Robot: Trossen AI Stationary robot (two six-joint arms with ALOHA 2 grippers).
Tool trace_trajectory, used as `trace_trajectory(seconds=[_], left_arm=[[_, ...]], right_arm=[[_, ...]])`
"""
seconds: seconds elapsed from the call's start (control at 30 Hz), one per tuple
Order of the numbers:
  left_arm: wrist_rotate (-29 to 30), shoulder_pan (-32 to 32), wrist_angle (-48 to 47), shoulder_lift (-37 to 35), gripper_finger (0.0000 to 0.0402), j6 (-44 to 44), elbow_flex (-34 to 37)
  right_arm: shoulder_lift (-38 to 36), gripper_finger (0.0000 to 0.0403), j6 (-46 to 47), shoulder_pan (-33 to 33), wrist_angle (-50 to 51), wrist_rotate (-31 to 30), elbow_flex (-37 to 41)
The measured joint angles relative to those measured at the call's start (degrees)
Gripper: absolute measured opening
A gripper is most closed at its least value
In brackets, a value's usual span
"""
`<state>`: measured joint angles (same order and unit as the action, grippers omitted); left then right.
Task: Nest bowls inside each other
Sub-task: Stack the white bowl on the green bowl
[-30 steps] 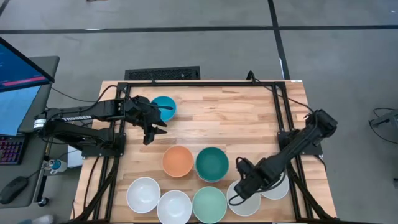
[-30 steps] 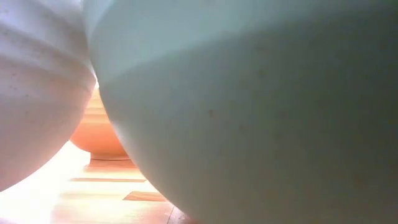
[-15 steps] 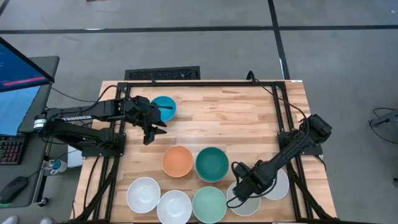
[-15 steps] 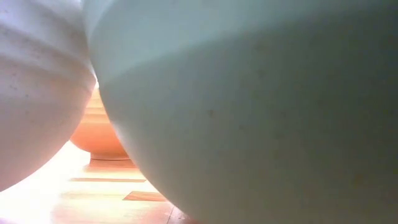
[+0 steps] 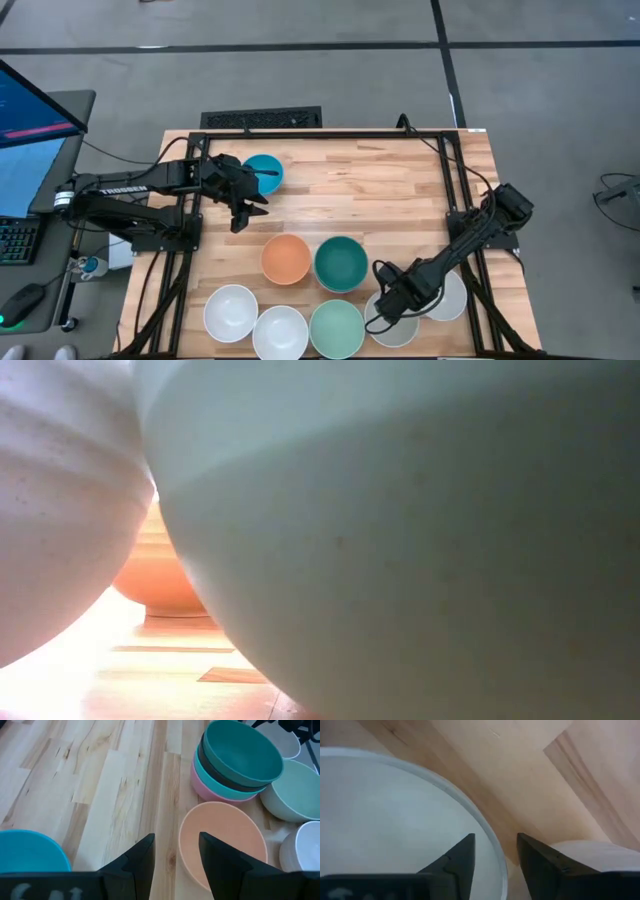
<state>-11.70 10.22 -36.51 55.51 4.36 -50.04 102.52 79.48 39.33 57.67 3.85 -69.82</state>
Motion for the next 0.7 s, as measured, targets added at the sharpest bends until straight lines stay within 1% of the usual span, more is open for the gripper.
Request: trace_trajectory(seconds=[0.13,0.37,0.4,0.57,0.7], left_arm=[[0.02,0.00,0.00,0.00,0.0144,-0.25,0.00],[0.04,-0.01,0.00,0.01,0.0144,-0.47,0.00],[0.04,-0.01,-0.02,0.01,0.0144,-0.46,0.00],[0.04,-0.01,0.00,0.00,0.0144,-0.46,0.00],[0.04,0.00,0.00,0.00,0.0144,-0.46,0.00]], right_arm=[[-0.05,0.0135,-0.35,-1.00,0.06,1.65,0.00],[-0.49,0.0023,-2.18,-2.47,-0.17,4.23,-0.31],[-0.98,0.0015,-2.30,-2.58,-0.17,4.16,-0.64],[-4.31,0.0023,-1.90,-4.77,1.18,1.40,-1.60],[-10.19,0.0011,-1.52,-7.07,3.67,1.40,-1.80]])
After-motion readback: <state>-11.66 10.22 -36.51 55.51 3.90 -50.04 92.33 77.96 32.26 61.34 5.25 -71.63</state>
